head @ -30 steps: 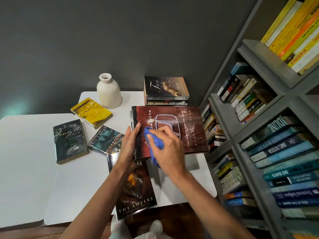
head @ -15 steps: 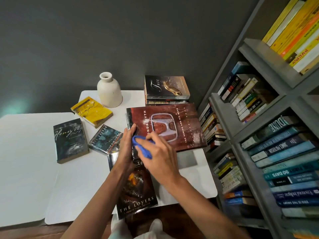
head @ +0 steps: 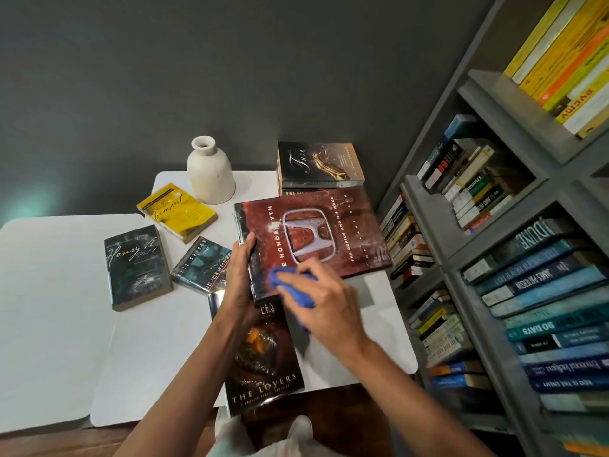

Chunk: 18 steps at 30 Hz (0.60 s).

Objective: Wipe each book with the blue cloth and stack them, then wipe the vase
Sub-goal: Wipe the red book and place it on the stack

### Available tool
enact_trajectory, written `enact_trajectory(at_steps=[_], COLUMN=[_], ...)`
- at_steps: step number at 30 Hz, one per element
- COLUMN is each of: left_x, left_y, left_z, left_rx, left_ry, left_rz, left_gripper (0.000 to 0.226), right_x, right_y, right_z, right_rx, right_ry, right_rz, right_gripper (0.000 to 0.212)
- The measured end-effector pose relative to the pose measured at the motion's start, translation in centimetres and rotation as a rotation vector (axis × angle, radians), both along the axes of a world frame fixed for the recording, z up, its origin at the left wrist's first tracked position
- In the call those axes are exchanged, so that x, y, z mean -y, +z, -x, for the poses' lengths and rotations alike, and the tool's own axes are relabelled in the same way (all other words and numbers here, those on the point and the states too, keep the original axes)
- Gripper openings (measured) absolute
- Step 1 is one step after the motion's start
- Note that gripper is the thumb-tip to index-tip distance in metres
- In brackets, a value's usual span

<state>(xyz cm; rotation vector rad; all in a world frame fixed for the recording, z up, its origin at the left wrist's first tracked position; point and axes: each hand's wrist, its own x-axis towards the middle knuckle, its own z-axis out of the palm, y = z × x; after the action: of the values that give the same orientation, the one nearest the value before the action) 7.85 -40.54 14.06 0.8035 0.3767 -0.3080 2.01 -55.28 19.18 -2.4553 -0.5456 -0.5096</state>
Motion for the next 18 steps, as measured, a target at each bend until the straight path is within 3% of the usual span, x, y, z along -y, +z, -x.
enact_trajectory(at_steps=[2, 4, 6, 8, 9, 12, 15, 18], left_x=[-0.3, -0.1, 0.3, 0.3, 0.2, 0.2, 0.2, 0.8], left_y=[-0.5, -0.1, 0.6, 0.4, 0.5, 1.6, 1.0, 0.8], left_z=[-0.6, -0.7, 0.0, 0.1, 0.0, 0.2, -0.5, 0.1], left_rx=[0.034, 0.025, 0.006, 0.029, 0.035, 0.038, 0.038, 0.000], left_ry=[0.062, 0.093, 0.078, 0.071, 0.035, -0.040, 0.071, 0.035], left_rz=[0.052, 0.060, 0.076, 0.061, 0.057, 0.052, 0.040, 0.051], left_gripper=[0.085, 0.092, 0.074, 0.031, 0.032, 0.091, 0.092, 0.079], right_x=[2.4, 2.0, -0.9, -3.3, -3.3, 0.3, 2.9, -0.4], right_y=[0.3, 0.2, 0.0, -0.1, 0.0, 0.3, 0.7, 0.6], right_z=[-0.9, -0.9, -0.2, 0.7, 0.7, -0.7, -2.2, -1.9], right_rx=[0.000, 0.008, 0.015, -0.003, -0.009, 0.022, 0.023, 0.031], right_ry=[-0.135, -0.194, -0.115, 0.000, 0.029, -0.073, -0.238, -0.169], right_rz=[-0.023, -0.054, -0.056, -0.051, -0.044, -0.032, -0.061, -0.042], right_gripper=[0.024, 0.025, 0.023, 0.022, 0.023, 0.023, 0.024, 0.023])
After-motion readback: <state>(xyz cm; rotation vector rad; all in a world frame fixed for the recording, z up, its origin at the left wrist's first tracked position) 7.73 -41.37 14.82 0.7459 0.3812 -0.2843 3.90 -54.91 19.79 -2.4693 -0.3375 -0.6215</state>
